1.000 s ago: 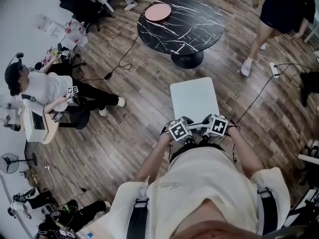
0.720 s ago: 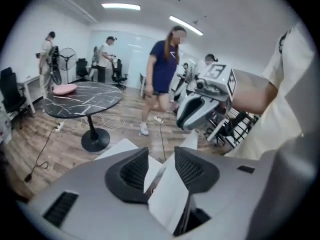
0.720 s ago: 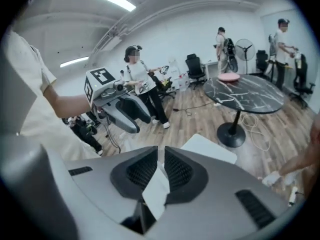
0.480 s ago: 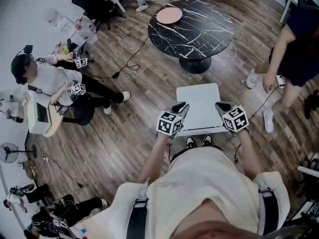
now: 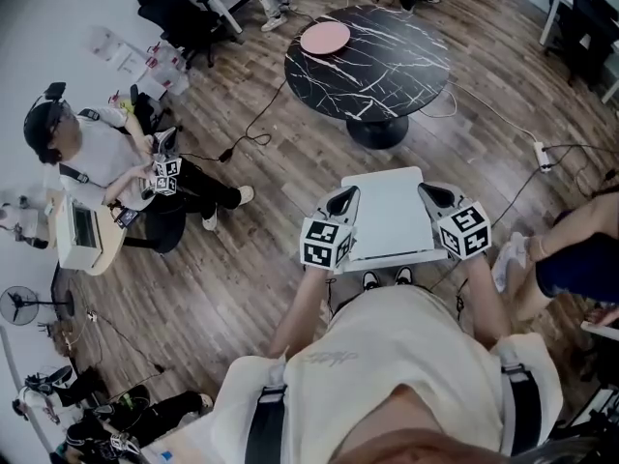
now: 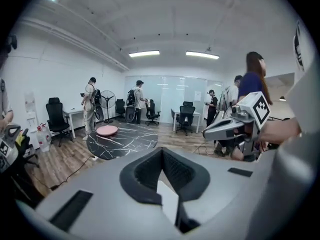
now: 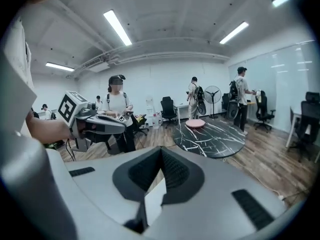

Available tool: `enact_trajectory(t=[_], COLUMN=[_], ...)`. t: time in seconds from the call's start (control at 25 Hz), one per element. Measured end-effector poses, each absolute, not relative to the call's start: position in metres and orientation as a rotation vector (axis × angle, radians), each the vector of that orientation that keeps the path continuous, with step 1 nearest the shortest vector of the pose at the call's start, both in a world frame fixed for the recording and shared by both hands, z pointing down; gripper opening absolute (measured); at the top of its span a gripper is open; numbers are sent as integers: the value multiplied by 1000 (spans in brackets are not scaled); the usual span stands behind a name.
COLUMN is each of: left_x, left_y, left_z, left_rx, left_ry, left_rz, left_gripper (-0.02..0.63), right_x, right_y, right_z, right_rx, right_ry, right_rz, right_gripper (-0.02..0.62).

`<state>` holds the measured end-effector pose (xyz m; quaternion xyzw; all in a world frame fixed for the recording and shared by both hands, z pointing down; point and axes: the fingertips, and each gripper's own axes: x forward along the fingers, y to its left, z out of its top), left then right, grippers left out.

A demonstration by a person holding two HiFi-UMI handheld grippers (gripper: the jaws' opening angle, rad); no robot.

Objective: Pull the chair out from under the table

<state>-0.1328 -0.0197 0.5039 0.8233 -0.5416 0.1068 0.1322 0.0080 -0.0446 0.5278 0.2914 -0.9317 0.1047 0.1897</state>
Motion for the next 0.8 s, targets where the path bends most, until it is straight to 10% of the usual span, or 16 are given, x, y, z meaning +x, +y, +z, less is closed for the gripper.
enact_trajectory(t=[0.8], left_x=[-155], left_y=[-38], left_z=[394], left_rx=[2502], left_ry=[-1812], left_rz=[136], left_gripper=[17], right_x=[3], right_y=[-64], right_z=[412], right_rx=[1042], right_ry=[-2769], right_rz=[14], right_gripper=[5])
